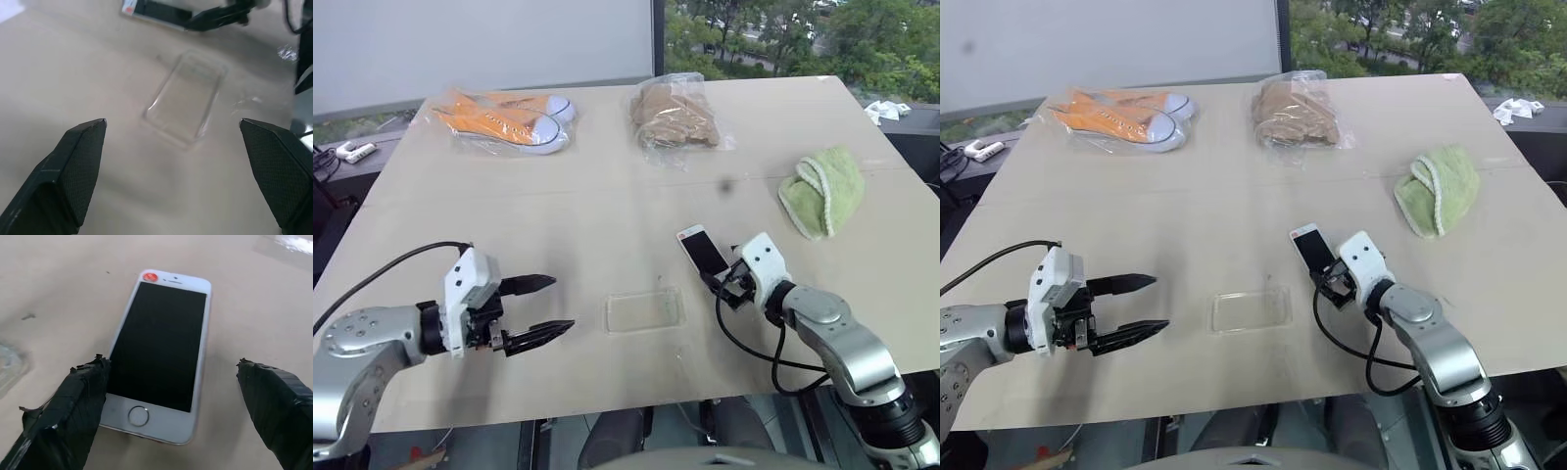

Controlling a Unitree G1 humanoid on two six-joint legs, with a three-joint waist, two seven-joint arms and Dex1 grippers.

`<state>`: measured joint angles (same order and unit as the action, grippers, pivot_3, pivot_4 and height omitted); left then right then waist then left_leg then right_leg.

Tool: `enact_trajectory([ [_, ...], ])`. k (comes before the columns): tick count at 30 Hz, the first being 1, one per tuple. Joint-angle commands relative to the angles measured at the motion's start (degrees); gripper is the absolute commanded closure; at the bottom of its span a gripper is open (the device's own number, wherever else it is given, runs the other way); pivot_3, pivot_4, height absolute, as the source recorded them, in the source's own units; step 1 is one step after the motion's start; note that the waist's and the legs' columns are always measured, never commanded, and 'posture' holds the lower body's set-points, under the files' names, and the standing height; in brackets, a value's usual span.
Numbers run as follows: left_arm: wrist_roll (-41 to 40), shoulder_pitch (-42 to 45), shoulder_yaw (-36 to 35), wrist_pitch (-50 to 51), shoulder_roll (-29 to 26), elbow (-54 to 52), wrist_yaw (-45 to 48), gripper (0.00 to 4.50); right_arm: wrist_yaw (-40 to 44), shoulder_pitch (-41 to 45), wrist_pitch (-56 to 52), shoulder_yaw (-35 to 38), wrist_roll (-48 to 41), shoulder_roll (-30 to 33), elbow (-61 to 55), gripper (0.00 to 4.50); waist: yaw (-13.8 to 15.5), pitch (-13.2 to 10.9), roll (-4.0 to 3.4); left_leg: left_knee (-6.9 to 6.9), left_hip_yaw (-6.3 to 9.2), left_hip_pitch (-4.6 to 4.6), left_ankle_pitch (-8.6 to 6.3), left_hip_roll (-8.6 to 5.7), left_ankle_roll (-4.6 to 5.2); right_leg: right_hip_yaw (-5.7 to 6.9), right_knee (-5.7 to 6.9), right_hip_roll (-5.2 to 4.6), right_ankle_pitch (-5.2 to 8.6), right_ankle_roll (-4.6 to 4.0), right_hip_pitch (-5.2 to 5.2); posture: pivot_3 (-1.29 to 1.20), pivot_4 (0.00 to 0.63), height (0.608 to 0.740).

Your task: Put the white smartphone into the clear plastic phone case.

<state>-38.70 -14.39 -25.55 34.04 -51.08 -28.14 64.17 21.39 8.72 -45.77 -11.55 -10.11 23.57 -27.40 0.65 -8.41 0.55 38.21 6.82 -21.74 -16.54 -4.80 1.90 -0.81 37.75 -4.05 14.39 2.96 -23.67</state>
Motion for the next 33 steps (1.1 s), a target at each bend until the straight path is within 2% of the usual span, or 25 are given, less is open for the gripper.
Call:
enact_trajectory([
  [1,-1.9,0.2,-2.1,-0.7,0.3,-1.6,-0.5,0.02,1.1,0.5,-5.5,-0.2,-2.8,-0.7,-3.5,0.00,0.0,0.0,-0.01,0.00,0.00,0.00,0.00,0.00,0.00,0.00,0.00,0.00,0.00,0.00,0.00,0.00,0.150,0.740],
  [9,-2.8,5.3,0.9,-1.9,1.0,-1.4,-1.5,0.02,-3.0,1.3,-16.3,-0.6,-2.0,-2.4,-4.3,0.00,0.0,0.0,0.01,0.00,0.01,0.00,0.00,-0.01,0.00,0.02,0.00,0.00,0.00,0.00,0.00,0.00,0.150,0.740],
  [15,-2.0,6.9,2.4,-2.4,0.8,-1.1,-2.1,0.02,-6.7,1.7,-20.5,0.6,-1.2,-4.8,-4.0,0.00,0.0,0.1,0.04,-0.01,-0.01,0.00,0.00,-0.01,0.00,0.01,-0.01,0.00,0.00,0.00,0.00,0.00,0.150,0.740],
  [16,-2.0,7.0,2.6,-2.4,0.8,-1.1,-2.2,0.00,-7.1,1.9,-20.8,0.8,-1.0,-5.1,-3.9,0.55,0.0,0.1,0.04,0.00,-0.01,0.01,0.00,-0.01,0.00,0.00,-0.01,0.00,0.00,0.00,0.01,0.00,0.150,0.740],
  [17,-2.0,7.1,2.8,-2.5,0.8,-1.1,-2.3,0.00,-7.5,2.1,-20.9,0.8,-0.9,-5.2,-3.8,0.79,0.0,0.1,0.04,0.00,-0.01,0.01,0.00,-0.02,0.00,0.00,-0.01,0.00,0.00,0.00,0.01,0.00,0.150,0.740],
  [19,-2.1,7.2,3.0,-2.5,0.8,-1.2,-2.6,0.00,-7.9,2.5,-21.4,0.8,-0.7,-5.1,-3.8,1.59,0.0,0.1,0.05,0.00,-0.01,0.01,0.00,-0.02,0.00,0.01,-0.01,0.00,0.00,0.00,0.01,0.00,0.150,0.740],
  [21,-2.2,7.3,3.1,-2.5,0.9,-1.3,-2.9,0.00,-7.9,2.8,-21.0,0.6,-0.6,-4.7,-3.6,1.60,0.0,0.1,0.04,0.00,-0.01,0.02,0.00,-0.02,0.00,0.01,-0.01,0.00,0.00,0.00,0.01,0.00,0.150,0.740],
  [25,-2.8,7.5,3.1,-2.0,0.9,-1.6,-3.7,0.00,-2.9,3.4,-15.3,-1.7,-1.2,-0.6,-4.0,1.60,0.0,0.1,0.04,0.00,-0.02,0.02,0.00,-0.02,0.00,0.00,-0.01,0.00,0.00,0.01,0.01,0.00,0.150,0.740],
  [28,-2.8,7.2,2.8,-1.6,0.8,-1.2,-4.0,0.00,4.1,4.3,-4.2,-3.2,-0.9,4.7,-3.2,1.60,0.0,0.0,-0.01,0.01,-0.03,0.01,0.00,-0.05,0.00,0.01,-0.04,-0.01,0.00,0.01,0.01,0.00,0.150,0.740],
  [33,-0.5,6.1,2.8,-3.0,0.1,1.1,-3.3,0.00,18.4,6.6,14.5,-0.5,-5.0,9.1,-1.6,1.60,-1.3,0.0,-0.03,-0.07,-0.03,-0.01,0.00,-0.01,0.00,0.01,-0.04,0.01,-0.01,0.02,0.01,0.00,0.150,0.740],
])
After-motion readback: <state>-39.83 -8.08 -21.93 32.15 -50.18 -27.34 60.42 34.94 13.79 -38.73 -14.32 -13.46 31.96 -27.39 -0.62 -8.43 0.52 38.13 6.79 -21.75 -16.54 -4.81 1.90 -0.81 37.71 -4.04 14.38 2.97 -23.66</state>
